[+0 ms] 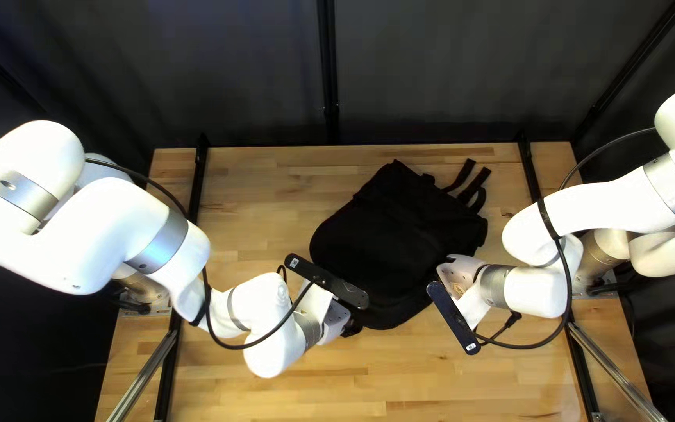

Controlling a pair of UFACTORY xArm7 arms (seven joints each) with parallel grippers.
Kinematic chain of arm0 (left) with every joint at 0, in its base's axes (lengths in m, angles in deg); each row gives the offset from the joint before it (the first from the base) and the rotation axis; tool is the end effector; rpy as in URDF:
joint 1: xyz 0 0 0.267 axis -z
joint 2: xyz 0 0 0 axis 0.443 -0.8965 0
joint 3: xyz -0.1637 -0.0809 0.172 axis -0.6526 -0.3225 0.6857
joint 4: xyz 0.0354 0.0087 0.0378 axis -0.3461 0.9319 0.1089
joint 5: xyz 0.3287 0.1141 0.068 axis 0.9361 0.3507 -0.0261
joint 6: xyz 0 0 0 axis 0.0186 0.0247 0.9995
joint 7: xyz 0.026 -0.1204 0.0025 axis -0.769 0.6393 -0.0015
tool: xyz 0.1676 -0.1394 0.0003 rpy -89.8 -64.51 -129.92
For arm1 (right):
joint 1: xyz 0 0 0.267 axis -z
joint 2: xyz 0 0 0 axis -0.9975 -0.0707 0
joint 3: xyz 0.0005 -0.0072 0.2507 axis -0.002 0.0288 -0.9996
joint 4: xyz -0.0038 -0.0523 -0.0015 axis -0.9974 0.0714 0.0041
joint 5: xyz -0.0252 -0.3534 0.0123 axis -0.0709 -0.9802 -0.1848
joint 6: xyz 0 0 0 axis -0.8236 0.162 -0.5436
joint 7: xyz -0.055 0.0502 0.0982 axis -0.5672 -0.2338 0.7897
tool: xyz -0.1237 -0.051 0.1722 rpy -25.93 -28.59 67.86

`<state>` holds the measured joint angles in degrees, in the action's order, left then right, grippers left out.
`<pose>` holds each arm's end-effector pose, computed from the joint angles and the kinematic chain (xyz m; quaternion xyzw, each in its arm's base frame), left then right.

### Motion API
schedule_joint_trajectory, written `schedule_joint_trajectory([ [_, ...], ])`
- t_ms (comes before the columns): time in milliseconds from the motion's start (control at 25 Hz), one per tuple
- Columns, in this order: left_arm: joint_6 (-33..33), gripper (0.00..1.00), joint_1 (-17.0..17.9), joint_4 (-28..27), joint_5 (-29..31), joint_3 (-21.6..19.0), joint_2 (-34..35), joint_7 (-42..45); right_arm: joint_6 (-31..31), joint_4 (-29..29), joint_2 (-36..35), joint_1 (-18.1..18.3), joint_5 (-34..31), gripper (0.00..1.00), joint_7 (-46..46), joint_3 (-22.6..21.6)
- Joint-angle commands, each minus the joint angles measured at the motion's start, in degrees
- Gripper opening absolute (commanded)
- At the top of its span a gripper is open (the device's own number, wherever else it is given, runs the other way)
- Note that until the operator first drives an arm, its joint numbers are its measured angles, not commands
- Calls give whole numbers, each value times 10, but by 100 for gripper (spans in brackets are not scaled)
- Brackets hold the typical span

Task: Remove a lunch box from a kids backpack

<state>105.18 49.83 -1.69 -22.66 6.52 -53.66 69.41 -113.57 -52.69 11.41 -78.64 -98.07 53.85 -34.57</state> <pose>0.4693 -0.0642 0.0070 -0.8204 -0.4659 -0.3083 0.1216 0.4478 0.0423 0.0285 0.8738 0.3578 0.1637 0.2858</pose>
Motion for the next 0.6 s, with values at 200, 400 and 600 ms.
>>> schedule_joint_trajectory([
  [200, -11, 0, -7, 35, -18, 4, 29, -5, 5, 1, -7, 3, -12, 0, 7, 1],
  [400, -25, 0, -13, 63, -34, 9, 52, -7, 5, 2, -9, 4, -15, 0, 10, 1],
  [600, -50, 0, -22, 87, -36, 17, 69, -11, 9, 5, -17, 8, -28, 0, 19, 1],
])
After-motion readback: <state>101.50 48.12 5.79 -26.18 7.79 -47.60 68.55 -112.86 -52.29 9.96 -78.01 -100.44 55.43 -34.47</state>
